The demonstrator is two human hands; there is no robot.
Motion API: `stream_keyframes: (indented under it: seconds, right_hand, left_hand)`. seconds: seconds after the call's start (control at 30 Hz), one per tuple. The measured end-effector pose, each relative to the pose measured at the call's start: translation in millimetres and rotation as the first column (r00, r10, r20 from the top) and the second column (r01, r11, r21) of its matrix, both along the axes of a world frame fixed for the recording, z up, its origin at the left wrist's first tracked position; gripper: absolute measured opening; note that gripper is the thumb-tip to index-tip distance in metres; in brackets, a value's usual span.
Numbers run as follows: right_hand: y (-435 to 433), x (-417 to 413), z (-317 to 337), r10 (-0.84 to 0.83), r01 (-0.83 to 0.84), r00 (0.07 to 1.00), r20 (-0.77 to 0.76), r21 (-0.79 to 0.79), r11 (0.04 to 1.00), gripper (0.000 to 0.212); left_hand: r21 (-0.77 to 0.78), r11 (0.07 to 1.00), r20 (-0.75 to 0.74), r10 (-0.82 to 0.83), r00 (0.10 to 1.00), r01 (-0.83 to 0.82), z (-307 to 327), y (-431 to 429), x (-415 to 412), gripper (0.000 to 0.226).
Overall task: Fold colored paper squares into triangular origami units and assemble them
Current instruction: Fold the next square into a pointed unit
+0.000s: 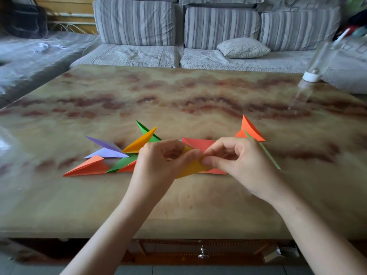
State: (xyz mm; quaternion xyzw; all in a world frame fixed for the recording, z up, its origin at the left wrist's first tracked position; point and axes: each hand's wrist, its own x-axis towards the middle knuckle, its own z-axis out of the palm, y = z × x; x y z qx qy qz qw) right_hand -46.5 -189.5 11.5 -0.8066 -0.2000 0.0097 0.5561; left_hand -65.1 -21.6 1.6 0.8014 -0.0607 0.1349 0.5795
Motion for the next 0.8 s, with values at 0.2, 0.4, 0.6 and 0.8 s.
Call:
stream_keyframes:
  seconds: [0.2, 0.4, 0.6, 0.8]
  right_hand:
    - [-6, 4, 0, -0.055, 0.056, 0.998, -0.025, 0.075, 0.996, 0.006]
    - [-3, 3, 2, -0.03, 0.03, 1.0, -0.004, 0.109, 0.994, 0.022]
    - [1, 1, -2, -0.092, 0.085, 0.995, 0.042, 0.141, 0.986, 0.005]
    - [4, 3, -6, -0.181, 0.175, 0.983, 0.026, 0.143, 0.974, 0.011]
  left_hand:
    - [-0.21, 0.978, -0.05, 0.006, 0.999, -0.017, 0, -3, -4, 0.005]
    - [-0.045, 0.998, 0.007, 0.037, 0.999, -0.037, -2, -9, -10, 0.01]
    - [0.012, 0.999, -0.007, 0.047, 0.999, -0.047, -2, -9, -10, 0.005]
    - [0.01, 0.999, -0.082, 0.031, 0.996, -0.03, 2, -4, -7, 0.012]
